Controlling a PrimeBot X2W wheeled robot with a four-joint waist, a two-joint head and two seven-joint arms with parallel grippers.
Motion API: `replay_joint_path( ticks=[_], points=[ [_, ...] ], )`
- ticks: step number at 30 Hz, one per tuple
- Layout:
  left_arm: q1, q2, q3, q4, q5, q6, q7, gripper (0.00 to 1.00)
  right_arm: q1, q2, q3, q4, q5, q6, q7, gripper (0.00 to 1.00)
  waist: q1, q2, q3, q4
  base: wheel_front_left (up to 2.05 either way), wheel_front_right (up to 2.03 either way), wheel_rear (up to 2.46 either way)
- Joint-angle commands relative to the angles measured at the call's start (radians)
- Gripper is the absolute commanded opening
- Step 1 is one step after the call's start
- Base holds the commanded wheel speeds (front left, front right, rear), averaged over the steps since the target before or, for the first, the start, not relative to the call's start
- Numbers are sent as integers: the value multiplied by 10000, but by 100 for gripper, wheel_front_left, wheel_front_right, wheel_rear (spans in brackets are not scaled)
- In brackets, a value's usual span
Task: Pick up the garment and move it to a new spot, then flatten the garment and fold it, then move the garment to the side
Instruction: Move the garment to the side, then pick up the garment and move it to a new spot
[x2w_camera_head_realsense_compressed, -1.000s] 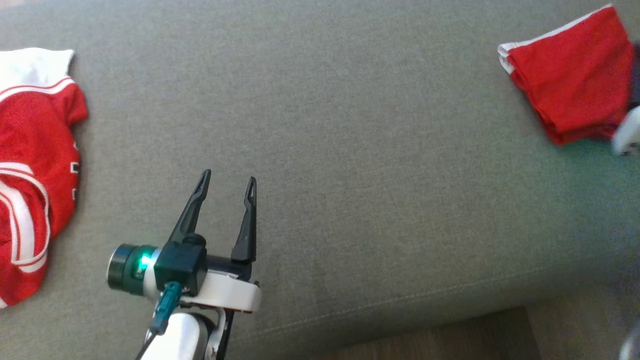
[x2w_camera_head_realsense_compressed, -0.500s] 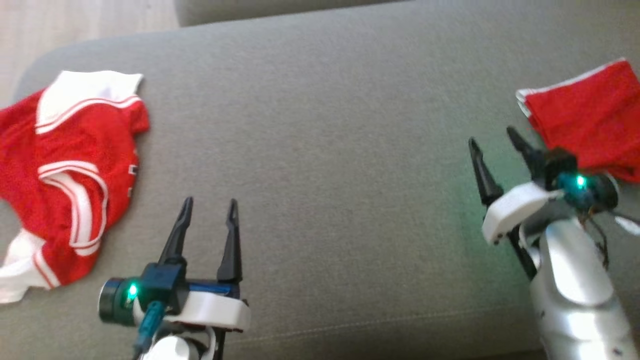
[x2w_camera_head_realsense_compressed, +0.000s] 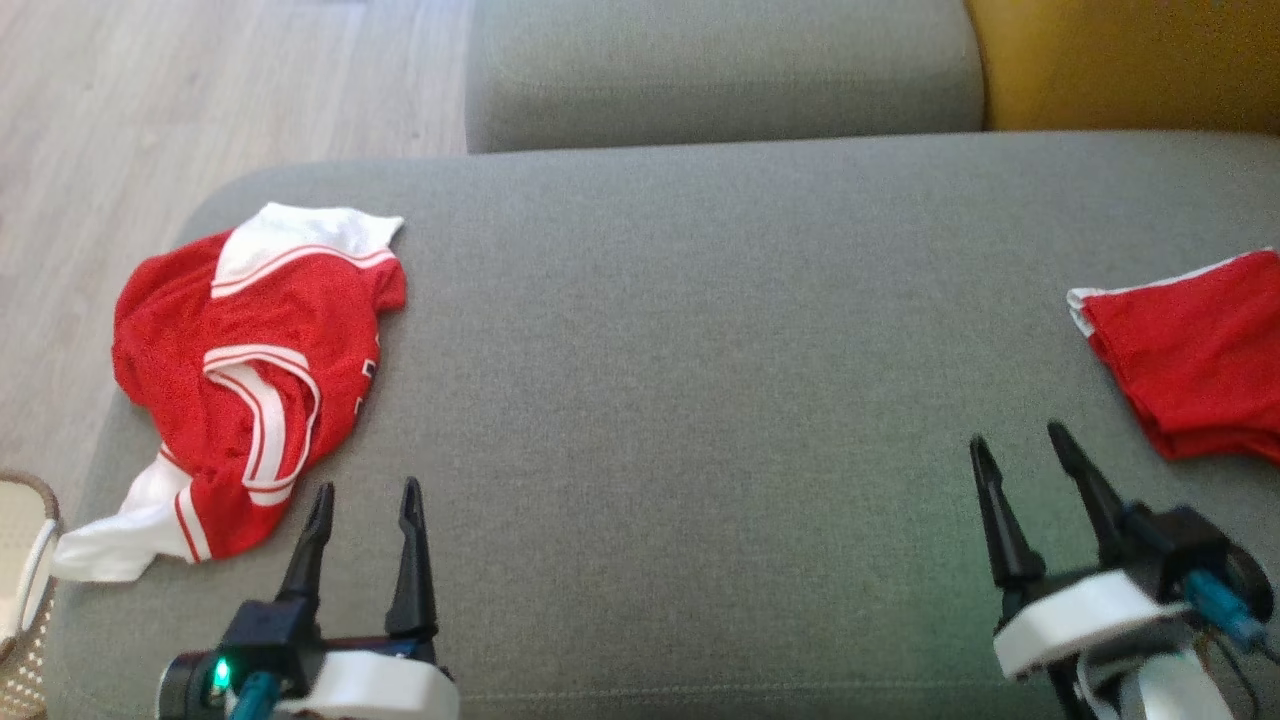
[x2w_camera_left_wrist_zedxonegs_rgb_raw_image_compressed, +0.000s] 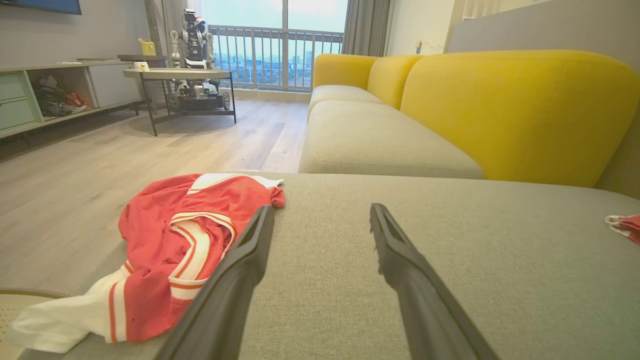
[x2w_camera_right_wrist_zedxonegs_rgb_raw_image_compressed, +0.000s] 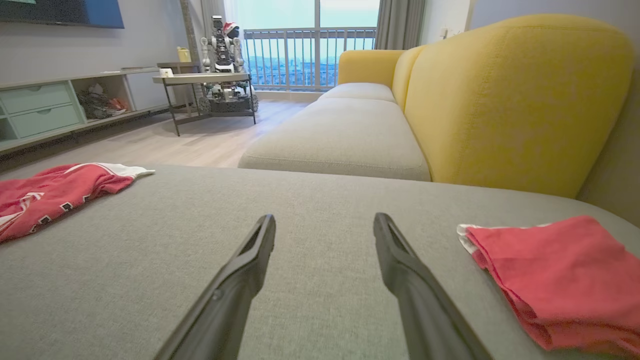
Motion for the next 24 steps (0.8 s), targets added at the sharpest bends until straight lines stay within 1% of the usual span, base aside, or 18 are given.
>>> replay_joint_path(
  ticks=[1, 4, 11, 18, 24],
  points=[
    [-360, -19, 449, -407, -57, -135, -122, 100, -195, -14, 216, -443, 134, -4, -92, 100, 2, -1, -143, 49, 0, 0, 0],
    [-219, -22, 648, -468, 10, -436, -122, 100, 255, -14, 385, -547, 332, -4, -92, 100, 2, -1, -257, -14, 0, 0, 0],
    [101, -63, 864, -171, 346, -800, -122, 100, 767, -13, 618, -633, 570, -4, -92, 100, 2, -1, -469, -156, 0, 0, 0],
    [265, -91, 911, 314, 578, -941, -122, 100, 885, -13, 775, -597, 934, -4, -93, 100, 2, -1, -597, -207, 0, 0, 0],
    [319, -109, 999, 471, 646, -957, -122, 100, 903, -13, 744, -501, 1109, -4, -93, 100, 2, -1, -660, -238, 0, 0, 0]
  ],
)
